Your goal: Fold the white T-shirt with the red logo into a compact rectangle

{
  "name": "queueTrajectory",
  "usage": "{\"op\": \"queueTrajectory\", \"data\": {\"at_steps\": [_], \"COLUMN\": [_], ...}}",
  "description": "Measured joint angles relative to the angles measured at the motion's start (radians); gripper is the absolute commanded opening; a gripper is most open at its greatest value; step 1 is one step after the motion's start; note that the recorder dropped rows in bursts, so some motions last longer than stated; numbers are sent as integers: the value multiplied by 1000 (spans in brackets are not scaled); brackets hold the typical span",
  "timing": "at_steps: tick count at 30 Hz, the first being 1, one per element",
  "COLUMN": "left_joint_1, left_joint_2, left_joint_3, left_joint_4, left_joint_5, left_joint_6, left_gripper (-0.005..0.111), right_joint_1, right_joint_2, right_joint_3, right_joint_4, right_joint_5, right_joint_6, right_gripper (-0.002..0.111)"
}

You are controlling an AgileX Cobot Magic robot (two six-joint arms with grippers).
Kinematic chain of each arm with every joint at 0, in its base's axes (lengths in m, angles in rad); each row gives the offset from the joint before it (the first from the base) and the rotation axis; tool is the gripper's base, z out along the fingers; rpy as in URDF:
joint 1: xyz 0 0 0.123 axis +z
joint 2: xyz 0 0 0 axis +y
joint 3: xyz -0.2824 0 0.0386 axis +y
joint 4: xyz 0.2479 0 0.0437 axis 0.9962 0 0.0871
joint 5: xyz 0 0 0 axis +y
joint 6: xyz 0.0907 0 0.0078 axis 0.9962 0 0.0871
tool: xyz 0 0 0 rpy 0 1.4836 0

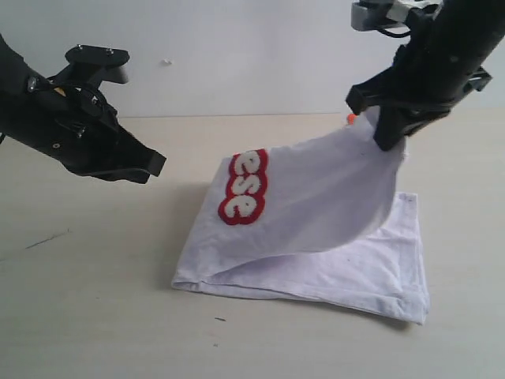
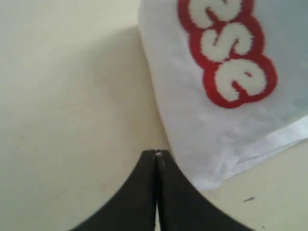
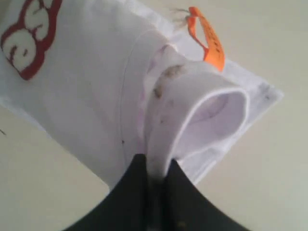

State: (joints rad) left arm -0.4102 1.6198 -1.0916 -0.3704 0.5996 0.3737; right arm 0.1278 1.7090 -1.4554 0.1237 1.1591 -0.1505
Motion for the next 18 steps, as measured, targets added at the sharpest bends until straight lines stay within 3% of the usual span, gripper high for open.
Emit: {"op": "queueTrajectory", "data": {"at_steps": [11, 13, 18], "left_joint_1": [0, 0, -55], "left_joint_2": [0, 0, 56], "left_joint_3": [0, 0, 0], "left_joint_4": [-47, -141, -578], "left_joint_5": [-2, 16, 166], "left_joint_6": [45, 172, 657], "left_gripper": [0, 0, 0], "right_joint_1": [0, 0, 0], "right_joint_2": [123, 138, 167], "right_joint_3": [51, 53, 54], "right_joint_4": [-440, -464, -466], "right_joint_5": [60, 60, 62], "right_joint_6": [251, 267, 271], "right_gripper": [0, 0, 0]}}
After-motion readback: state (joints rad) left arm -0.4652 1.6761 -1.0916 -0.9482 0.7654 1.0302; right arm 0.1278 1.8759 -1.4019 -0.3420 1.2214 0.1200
